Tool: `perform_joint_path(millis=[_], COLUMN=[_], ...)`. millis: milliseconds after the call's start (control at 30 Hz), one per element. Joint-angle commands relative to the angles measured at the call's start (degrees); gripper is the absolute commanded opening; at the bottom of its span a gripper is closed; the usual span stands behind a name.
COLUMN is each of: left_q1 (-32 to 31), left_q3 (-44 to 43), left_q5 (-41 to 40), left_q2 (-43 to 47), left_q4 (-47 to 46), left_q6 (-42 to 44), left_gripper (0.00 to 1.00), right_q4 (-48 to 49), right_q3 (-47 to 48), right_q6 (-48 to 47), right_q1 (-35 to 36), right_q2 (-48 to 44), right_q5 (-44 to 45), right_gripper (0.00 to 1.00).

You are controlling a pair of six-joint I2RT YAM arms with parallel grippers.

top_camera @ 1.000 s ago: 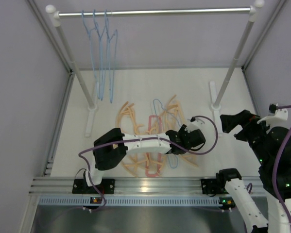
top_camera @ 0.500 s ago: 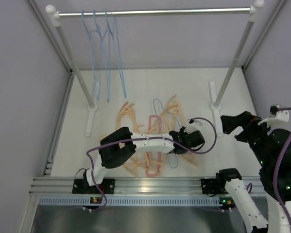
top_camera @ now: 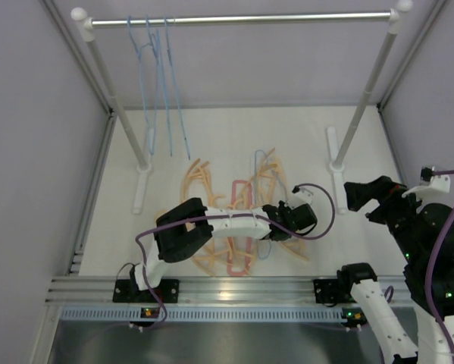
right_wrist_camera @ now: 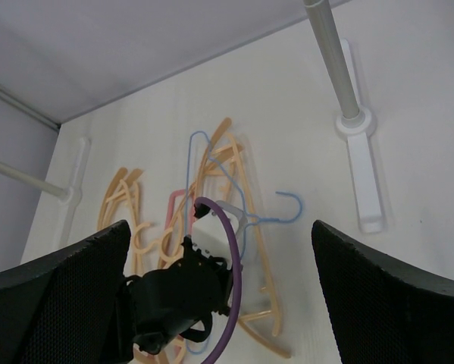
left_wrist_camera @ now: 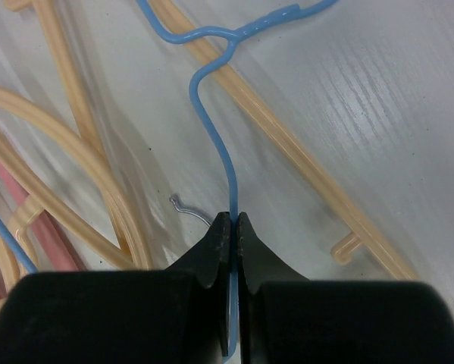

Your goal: Organize the hangers

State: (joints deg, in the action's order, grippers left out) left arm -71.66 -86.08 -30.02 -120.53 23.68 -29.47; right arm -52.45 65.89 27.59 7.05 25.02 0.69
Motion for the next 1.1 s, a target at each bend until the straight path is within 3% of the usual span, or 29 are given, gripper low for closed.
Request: perform_joint_path(millis=[0, 567, 700, 1067], left_q1=[0.0, -0.1, -0.1, 1.1], left_q3=[1.6, 5.4, 5.9, 0.8], left_q5=[0.3, 7.1, 8.0, 9.7], left_q2=[1.9, 28.5, 36.7, 46.0], left_q4=[-1.4, -1.6, -5.5, -16.6], left_q6=[-1.0, -9.4, -12.5, -13.6], left_gripper=[0.0, 0.0, 0.0, 0.0], right_q4=[-0.6, -0.7, -0.7, -0.6], right_q3=[-0.2, 0.7, 1.2, 1.6], right_q6=[-0.5, -1.5, -1.8, -2.9], right_q1=[-0.5, -0.5, -0.5, -0.5], right_q2=[-0.7, -1.5, -1.5, -0.5], right_q5=[0.9, 1.3, 1.1, 0.6], right_gripper=[0.99, 0.99, 0.99, 0.99])
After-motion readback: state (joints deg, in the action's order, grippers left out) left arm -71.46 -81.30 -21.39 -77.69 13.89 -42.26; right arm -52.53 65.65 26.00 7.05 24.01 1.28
